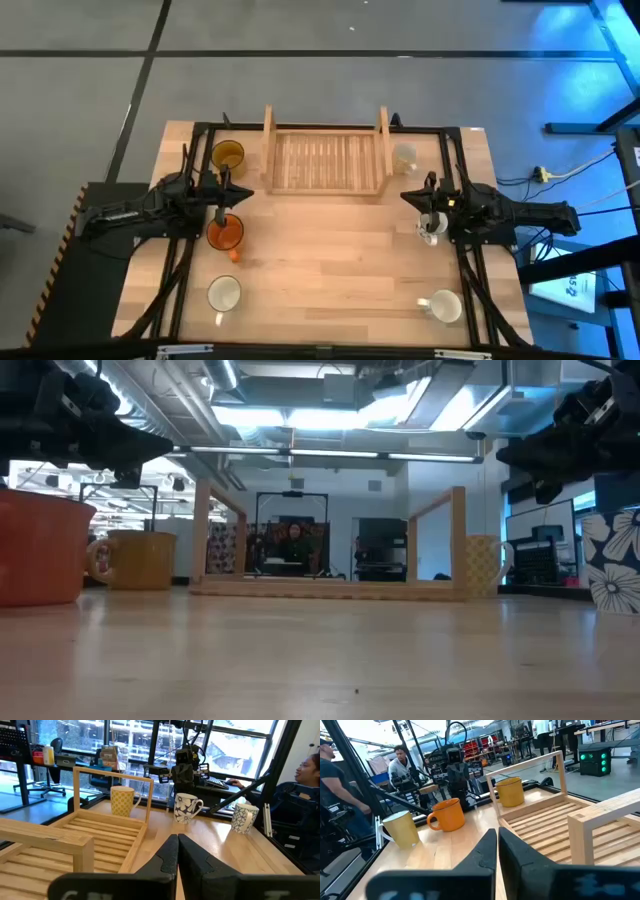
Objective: Place coffee mugs
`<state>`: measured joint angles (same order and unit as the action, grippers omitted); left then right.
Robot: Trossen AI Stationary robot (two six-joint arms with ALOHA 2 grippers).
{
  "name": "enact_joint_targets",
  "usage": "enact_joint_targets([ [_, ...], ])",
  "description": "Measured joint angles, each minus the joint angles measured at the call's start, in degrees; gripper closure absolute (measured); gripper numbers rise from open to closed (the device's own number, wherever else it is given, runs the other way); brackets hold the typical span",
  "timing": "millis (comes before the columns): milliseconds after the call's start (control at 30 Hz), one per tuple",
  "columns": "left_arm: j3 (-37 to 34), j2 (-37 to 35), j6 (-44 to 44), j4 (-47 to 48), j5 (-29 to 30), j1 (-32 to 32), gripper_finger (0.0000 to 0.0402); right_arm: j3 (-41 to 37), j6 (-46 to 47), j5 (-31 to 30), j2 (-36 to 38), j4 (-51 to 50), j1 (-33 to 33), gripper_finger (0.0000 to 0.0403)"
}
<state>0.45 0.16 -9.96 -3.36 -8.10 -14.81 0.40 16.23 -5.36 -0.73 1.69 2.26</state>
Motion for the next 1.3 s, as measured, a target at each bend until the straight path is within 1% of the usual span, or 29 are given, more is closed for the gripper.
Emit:
enact_joint_targets([
  [500,0.0,0.0,-0.2,-0.4,0.1,0.0,0.0398,0.5,0.3,-0.1,-0.1,0.3,0.0,0.0395],
  [667,0.0,0.0,-1.5,-2.5,0.1,0.0,0.0398,3.0,3.3,-0.1,-2.7,0.6,0.0,0.0395],
  [800,0.0,0.0,-1.6,-4.5,0.1,0.0,0.0398,5.9,4.4,-0.1,-7.1,-0.2,0.0,0.0395],
  [1000,0.0,0.0,-2.0,-5.2,0.1,0.0,0.0398,12.8,5.2,0.0,-15.7,-5.1,0.0,0.0395],
  [1167,0.0,0.0,-1.7,-6.0,0.1,0.0,0.0398,21.5,8.3,0.7,-24.2,-12.7,0.0,0.0395],
  [1300,0.0,0.0,-1.9,-7.8,0.2,0.0,0.0398,29.1,11.0,3.4,-31.4,-19.3,0.0,0.0395],
])
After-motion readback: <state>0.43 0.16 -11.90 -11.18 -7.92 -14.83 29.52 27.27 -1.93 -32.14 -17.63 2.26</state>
